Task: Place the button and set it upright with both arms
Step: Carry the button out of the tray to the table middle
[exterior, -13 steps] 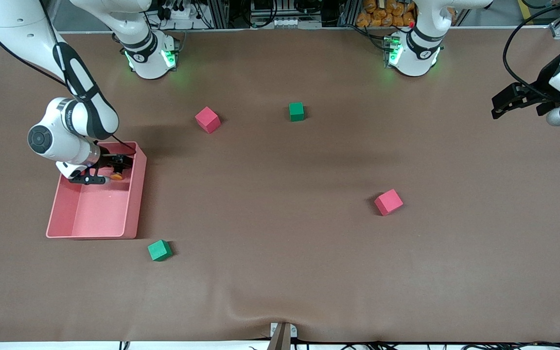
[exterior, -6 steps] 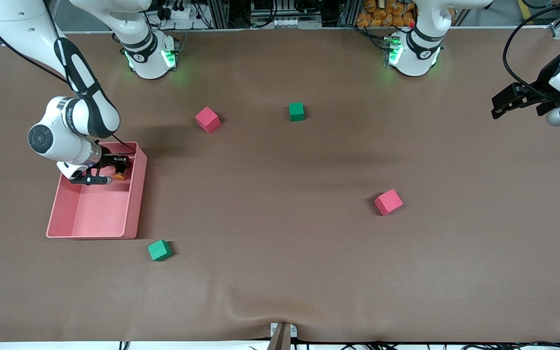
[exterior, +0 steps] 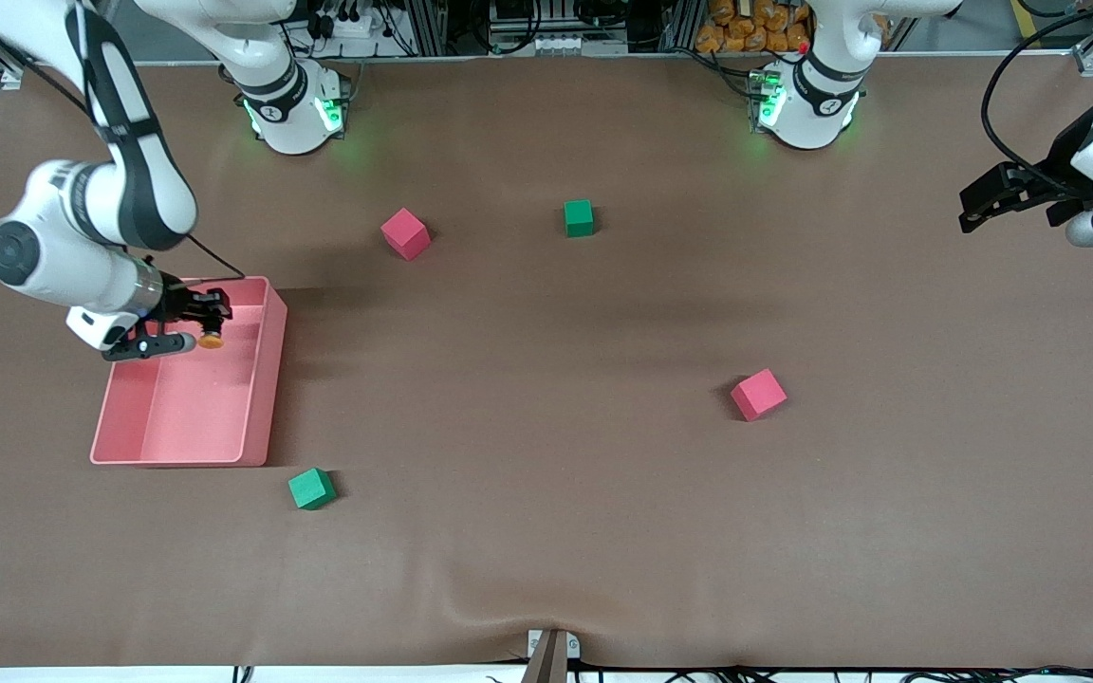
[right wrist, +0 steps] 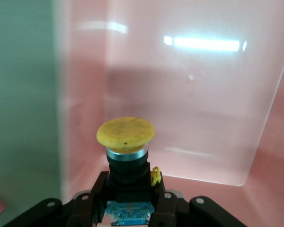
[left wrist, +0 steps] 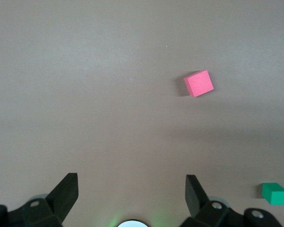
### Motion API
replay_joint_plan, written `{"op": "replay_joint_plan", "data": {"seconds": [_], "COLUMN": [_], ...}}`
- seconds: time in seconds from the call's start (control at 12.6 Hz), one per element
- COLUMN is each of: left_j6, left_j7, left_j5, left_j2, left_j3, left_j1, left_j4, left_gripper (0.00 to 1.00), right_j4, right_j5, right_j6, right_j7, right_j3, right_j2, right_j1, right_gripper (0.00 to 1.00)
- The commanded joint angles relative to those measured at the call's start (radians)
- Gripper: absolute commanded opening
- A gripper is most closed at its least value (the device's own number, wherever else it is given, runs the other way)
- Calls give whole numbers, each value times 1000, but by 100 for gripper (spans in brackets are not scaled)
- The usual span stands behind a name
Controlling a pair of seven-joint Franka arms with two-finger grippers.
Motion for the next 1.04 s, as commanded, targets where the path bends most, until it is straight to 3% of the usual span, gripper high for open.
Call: {"op": "replay_joint_plan", "data": {"seconds": [0.0,0.4,0.64,0.96], "left_j6": [-8,-7,-8,-14], "left_j7": [21,21,21,20], "left_j5": [-14,-14,-14,-15], "left_j2": [4,10,5,10], "left_j3": [-1,-1,-4,-8], "left_j1": [7,4,-2,-8], "left_j4": [8,10,13,8], "left_gripper": [100,100,100,100], "right_j4": [128,265,404,619], "right_j5": [1,15,16,12], "right_j6": [-143,-183,-180,-177], "right_j7": [-3,346,627,834], "right_j3": [42,42,44,42], "right_j2": [-77,-3,126,328], "right_j1": [123,358,484,599], "right_gripper": [0,0,0,0]}}
